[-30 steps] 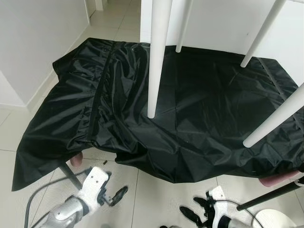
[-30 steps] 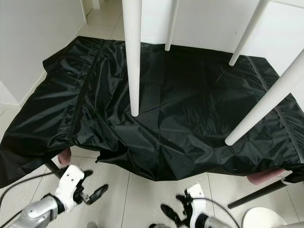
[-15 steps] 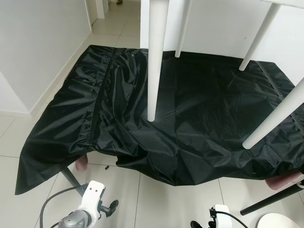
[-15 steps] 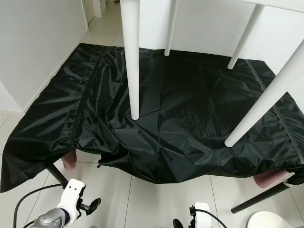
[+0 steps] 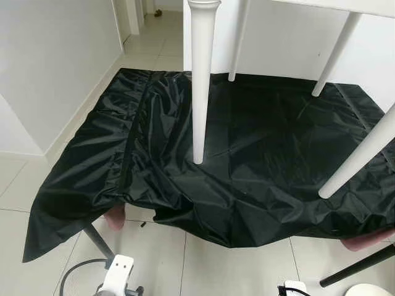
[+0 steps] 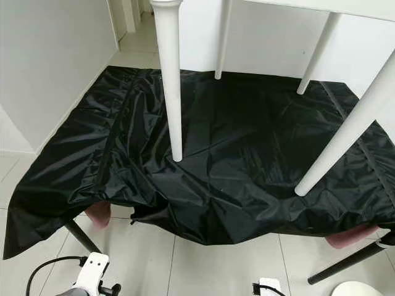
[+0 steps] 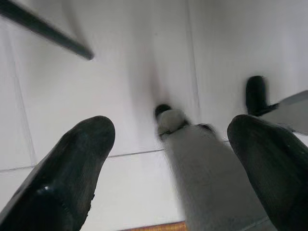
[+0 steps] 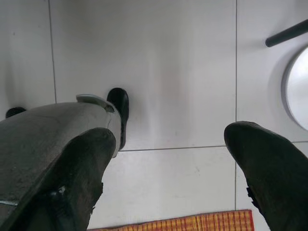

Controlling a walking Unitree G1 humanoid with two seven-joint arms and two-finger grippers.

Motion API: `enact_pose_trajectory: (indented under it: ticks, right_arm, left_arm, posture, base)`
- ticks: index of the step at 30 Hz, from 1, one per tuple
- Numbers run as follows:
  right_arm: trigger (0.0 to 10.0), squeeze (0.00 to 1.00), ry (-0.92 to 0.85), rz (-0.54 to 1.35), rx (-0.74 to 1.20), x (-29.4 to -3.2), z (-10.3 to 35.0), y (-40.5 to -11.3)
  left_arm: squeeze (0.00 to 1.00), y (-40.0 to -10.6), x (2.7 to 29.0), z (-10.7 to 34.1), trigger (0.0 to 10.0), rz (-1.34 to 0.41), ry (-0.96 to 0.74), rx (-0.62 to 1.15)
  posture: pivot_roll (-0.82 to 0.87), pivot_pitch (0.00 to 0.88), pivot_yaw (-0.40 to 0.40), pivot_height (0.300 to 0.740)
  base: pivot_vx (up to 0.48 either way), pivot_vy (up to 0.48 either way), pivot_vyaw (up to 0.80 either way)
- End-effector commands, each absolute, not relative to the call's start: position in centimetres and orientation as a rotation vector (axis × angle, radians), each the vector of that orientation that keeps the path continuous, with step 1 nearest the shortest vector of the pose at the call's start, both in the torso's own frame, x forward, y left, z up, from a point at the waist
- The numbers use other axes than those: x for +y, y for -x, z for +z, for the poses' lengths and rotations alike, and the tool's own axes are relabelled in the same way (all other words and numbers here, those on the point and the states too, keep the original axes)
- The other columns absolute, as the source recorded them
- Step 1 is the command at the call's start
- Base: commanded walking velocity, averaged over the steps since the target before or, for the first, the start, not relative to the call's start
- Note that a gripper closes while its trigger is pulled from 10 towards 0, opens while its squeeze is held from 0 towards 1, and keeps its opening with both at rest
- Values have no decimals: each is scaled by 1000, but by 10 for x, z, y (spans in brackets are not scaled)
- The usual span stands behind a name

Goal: Building children table

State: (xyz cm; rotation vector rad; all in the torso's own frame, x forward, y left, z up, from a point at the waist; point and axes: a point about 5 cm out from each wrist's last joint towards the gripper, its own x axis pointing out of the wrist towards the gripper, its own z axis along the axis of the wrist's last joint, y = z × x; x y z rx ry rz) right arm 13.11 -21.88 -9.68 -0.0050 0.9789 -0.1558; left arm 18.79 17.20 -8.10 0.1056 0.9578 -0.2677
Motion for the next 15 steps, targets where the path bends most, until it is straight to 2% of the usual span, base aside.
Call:
enact_pose_trajectory:
  ticks: [1, 15]
  right_arm:
    - [10000, 0, -24, -150, 1008, -214, -100, -126]
    - [10000, 0, 27, -103, 953, -199, -94, -150]
  left_arm:
    - [0, -187, 173, -83, 10000, -214, -149, 971]
    - [0, -200, 168, -77, 10000, -279, -211, 944]
  posture:
    - [-9, 11, -3, 740]
    - [-20, 0, -9, 740]
  base:
    - [0, 0, 0]
    - [0, 0, 0]
